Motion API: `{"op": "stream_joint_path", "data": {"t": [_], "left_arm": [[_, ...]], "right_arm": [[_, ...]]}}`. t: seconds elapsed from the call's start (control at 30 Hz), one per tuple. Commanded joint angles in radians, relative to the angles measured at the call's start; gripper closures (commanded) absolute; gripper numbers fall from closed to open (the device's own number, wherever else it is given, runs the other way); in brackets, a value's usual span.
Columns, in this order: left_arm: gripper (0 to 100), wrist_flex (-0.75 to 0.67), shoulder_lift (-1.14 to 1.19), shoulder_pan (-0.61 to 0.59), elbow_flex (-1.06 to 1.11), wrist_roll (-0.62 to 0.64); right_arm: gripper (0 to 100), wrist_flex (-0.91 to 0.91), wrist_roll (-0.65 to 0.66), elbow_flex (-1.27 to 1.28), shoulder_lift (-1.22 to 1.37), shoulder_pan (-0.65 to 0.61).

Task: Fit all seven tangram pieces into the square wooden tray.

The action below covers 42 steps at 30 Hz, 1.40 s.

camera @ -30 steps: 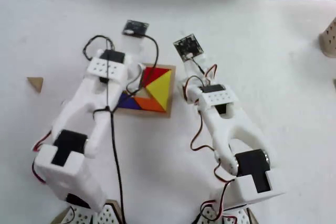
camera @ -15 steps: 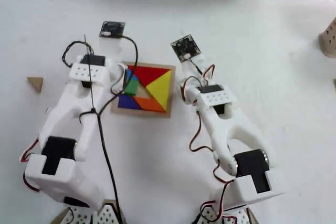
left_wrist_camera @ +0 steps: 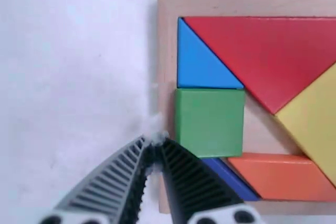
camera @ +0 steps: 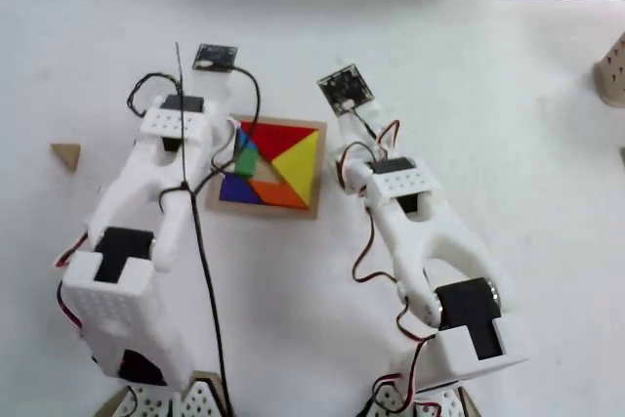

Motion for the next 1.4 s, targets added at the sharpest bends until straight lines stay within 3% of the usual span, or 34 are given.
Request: {"op": "stream_joint_path", "data": {"t": [0.0,0.7,1.17,1.37], "left_arm": [[98,0.009,-0.002,0.025,-0.051,0.011],[98,0.003,0.001,0.148,-0.023,0.011],[98,-0.011,-0.059,0.031,-0.023,0.011],[98,-0.092,-0.219,-0.010,0.101,0.012]], "right_arm": [[98.1,-0.010,-0.008,-0.040,-0.005,-0.008],[98.1,-0.010,-0.008,-0.040,-0.005,-0.007],[98.1,-0.004,-0.008,-0.038,-0.015,-0.010],[98.1,0.133,-0.017,-0.038,-0.087,-0.061]]}}
